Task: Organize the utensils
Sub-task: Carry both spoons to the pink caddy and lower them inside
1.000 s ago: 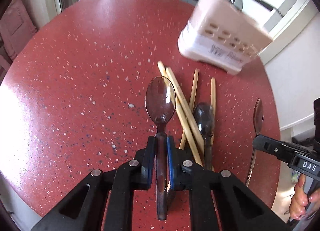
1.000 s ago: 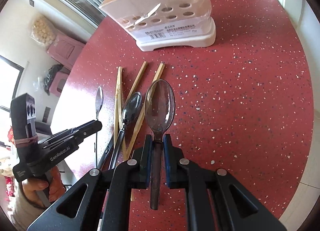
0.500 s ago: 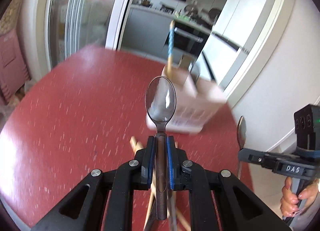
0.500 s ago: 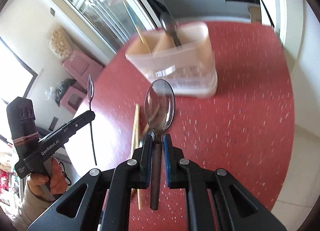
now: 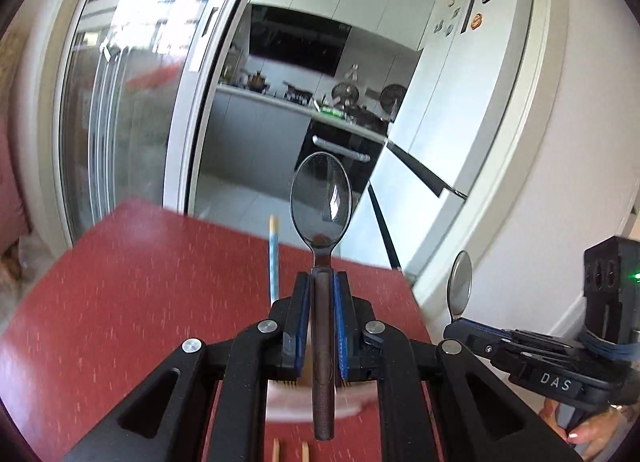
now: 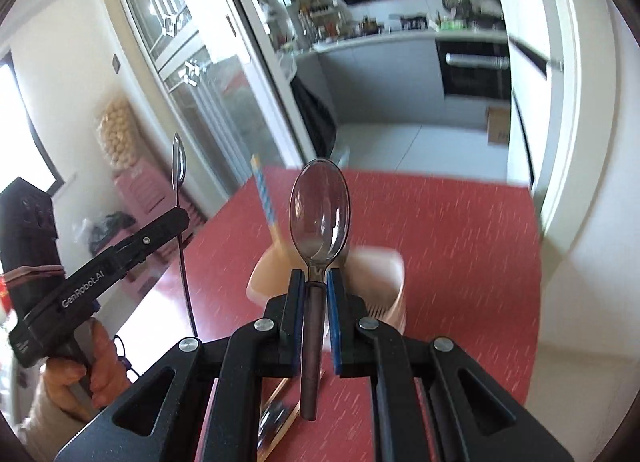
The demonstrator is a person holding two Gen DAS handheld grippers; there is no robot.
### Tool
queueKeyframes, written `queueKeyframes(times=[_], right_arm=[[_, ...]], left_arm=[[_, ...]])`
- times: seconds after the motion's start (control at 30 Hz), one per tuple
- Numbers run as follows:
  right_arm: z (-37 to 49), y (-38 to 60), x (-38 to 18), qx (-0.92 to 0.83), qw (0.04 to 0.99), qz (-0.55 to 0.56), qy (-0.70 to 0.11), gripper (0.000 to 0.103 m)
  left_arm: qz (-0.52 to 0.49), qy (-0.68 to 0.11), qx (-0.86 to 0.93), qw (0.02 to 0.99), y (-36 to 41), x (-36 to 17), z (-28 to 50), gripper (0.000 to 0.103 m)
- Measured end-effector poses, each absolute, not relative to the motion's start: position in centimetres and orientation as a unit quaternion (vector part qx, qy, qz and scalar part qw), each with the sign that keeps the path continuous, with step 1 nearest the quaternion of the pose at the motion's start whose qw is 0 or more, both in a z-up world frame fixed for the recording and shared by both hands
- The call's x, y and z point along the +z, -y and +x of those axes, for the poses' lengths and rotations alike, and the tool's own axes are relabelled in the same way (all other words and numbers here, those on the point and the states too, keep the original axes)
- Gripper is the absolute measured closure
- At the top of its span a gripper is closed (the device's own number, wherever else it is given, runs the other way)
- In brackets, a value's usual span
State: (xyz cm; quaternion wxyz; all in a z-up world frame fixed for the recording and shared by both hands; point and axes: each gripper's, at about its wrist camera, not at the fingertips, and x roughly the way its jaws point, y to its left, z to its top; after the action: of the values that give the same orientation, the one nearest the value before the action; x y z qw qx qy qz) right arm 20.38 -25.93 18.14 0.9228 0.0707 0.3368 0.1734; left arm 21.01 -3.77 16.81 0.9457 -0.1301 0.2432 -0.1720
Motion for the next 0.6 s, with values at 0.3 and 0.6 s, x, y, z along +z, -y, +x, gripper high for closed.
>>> queueKeyframes(times=[0.3, 0.6], right_arm=[[24.9, 23.5, 17.7, 0.151, 0.953, 0.019, -0.261, 0.091], [26.1, 22.4, 13.3, 0.142, 0.964, -0.036, -0.221, 0.091]], left_arm=[[-0.13, -0.217, -0.157, 0.955, 6.5, 14.2, 26.5, 0.062], [-0.104, -0.206, -0.141, 0.963, 8.2, 9.6, 27.3, 0.062]])
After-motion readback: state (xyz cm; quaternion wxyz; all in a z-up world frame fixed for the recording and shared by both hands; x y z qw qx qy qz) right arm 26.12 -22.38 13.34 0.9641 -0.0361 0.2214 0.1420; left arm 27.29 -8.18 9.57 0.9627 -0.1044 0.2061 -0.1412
